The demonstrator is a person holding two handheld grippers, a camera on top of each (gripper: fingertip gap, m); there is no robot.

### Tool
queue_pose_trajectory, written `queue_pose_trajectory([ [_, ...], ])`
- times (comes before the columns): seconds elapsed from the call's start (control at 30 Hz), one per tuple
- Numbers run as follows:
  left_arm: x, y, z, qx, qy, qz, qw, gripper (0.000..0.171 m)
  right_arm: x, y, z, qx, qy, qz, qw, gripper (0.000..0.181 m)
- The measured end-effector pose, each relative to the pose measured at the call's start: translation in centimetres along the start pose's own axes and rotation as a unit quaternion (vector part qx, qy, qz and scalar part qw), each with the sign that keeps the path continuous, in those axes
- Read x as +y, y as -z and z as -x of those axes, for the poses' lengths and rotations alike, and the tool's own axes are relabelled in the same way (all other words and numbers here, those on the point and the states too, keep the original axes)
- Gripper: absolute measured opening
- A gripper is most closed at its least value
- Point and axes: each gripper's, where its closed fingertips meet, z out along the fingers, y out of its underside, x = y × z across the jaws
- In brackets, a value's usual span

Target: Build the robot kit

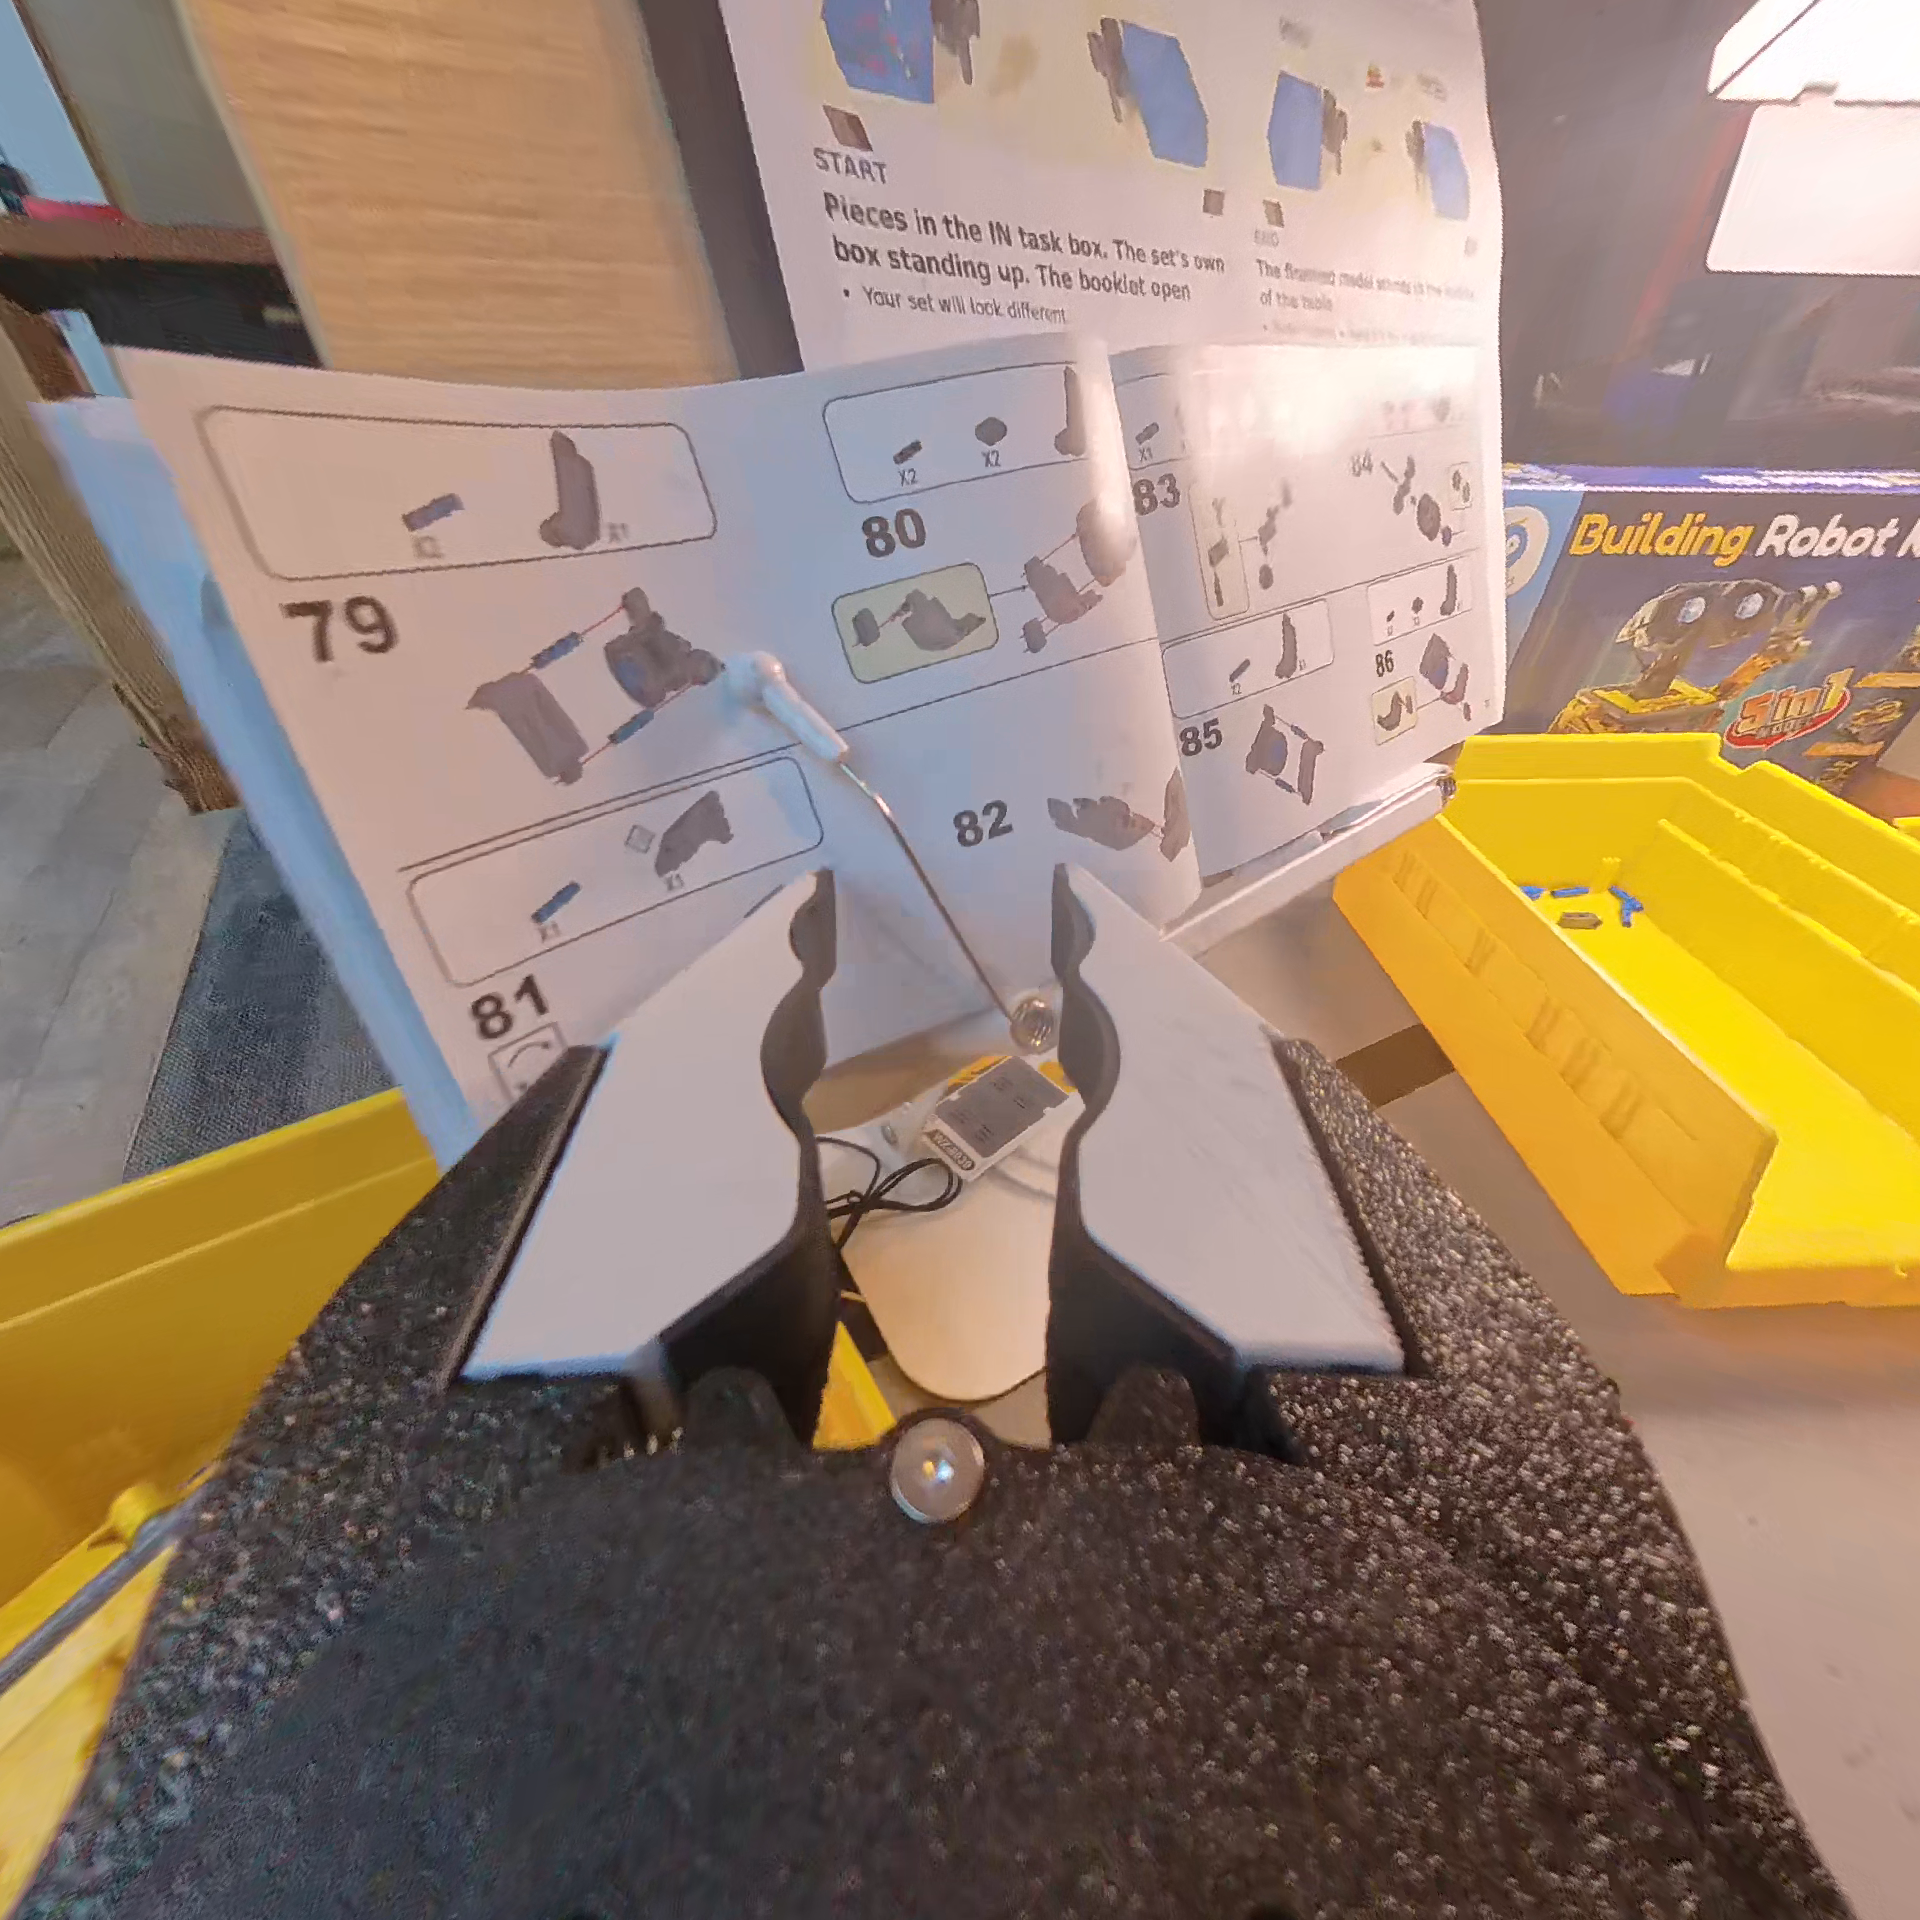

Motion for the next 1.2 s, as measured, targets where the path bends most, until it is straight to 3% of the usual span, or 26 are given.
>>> queue_pose_trajectory([
  [0.07, 0.3, -1.4, -0.1, -0.009, -0.017, 0.025, 0.999, 0.040, 0.0, 0.0, 0.0, 0.002, 0.005, 0.000, 1.000, 0.025],
  [0.2, -0.2, -2.0, 1.1, -0.062, -0.089, 0.026, 0.994, 0.008, 0.0, 0.1, 0.1, 0.002, 0.014, 0.001, 1.000, 0.025],
  [0.87, 0.0, -2.2, 2.4, -0.037, -0.062, 0.035, 0.997, 0.006, -0.4, -0.5, -0.6, 0.025, 0.034, -0.001, 0.999, 0.026],
  [1.03, 0.2, -2.0, 2.9, -0.029, -0.043, 0.037, 0.998, 0.008, -2.6, -1.7, -2.1, 0.050, 0.077, -0.011, 0.996, 0.031],
  [1.2, 0.5, -1.5, 3.1, -0.025, -0.022, 0.034, 0.999, 0.008, -6.9, -4.1, -5.4, 0.093, 0.125, -0.031, 0.987, 0.033],
])
